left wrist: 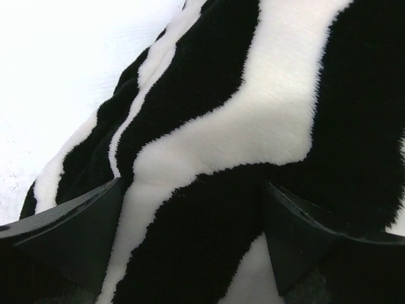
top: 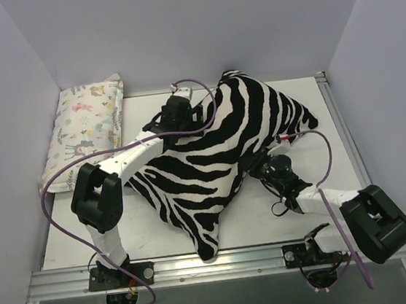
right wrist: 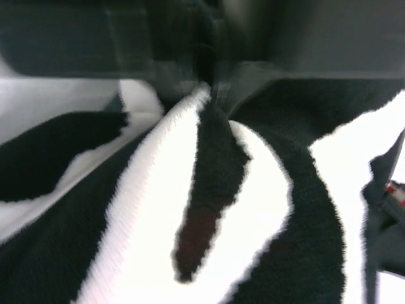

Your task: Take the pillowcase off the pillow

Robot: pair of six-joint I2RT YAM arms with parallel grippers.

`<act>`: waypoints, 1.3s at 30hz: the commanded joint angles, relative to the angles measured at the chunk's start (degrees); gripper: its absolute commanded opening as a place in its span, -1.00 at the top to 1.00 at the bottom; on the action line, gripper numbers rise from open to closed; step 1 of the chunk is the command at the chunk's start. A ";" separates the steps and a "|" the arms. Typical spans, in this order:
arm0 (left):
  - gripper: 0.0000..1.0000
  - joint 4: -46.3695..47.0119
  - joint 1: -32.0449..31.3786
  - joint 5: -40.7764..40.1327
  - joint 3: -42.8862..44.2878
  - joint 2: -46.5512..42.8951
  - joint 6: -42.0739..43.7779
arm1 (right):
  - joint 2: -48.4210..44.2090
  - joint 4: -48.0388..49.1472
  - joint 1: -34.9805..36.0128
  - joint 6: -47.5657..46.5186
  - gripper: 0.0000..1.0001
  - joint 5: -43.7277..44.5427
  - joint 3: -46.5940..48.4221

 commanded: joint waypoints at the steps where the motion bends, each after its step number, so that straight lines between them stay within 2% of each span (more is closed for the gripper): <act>1: -0.85 -2.31 0.22 1.15 -1.82 1.76 0.22 | -7.12 -5.26 1.62 -3.63 1.00 2.01 5.92; 3: -0.85 -2.14 0.05 1.41 -2.35 1.59 0.22 | -11.69 -16.39 4.43 -8.63 1.00 5.43 10.83; 6: -0.84 -2.22 -1.00 3.08 -2.36 1.50 0.66 | -18.98 -27.48 6.98 -13.21 1.00 7.91 19.09; 9: -0.84 -2.83 -2.84 3.26 -1.31 1.32 1.62 | -20.67 -35.32 10.31 -16.38 1.00 8.69 28.12; 13: -0.85 -4.24 -6.62 4.40 -0.42 -1.04 2.15 | -18.57 -42.90 15.50 -22.18 1.00 12.21 39.83; 17: -0.86 -3.20 -9.61 10.11 -1.47 -4.21 0.40 | -11.20 -48.44 15.52 -24.82 1.00 13.61 49.07; 21: -0.89 -2.66 -8.66 16.52 -3.67 -8.07 -2.50 | -1.70 -48.54 11.92 -23.96 1.00 11.79 52.42; 23: -0.92 -4.67 -7.69 15.75 -3.59 -10.62 -4.69 | 0.59 -47.32 7.71 -21.94 1.00 9.50 51.99; 29: -0.95 -8.46 -0.22 6.09 -3.94 -18.18 -10.94 | 5.07 -44.93 2.42 -18.50 1.00 4.13 49.61; 35: -0.95 -14.07 0.75 -3.13 2.90 -22.93 -7.69 | 7.36 -45.02 2.33 -18.68 1.00 4.22 50.05; 39: -0.95 -14.61 0.40 -7.99 0.73 -29.43 -8.30 | 10.08 -46.34 1.54 -18.94 1.00 3.25 53.20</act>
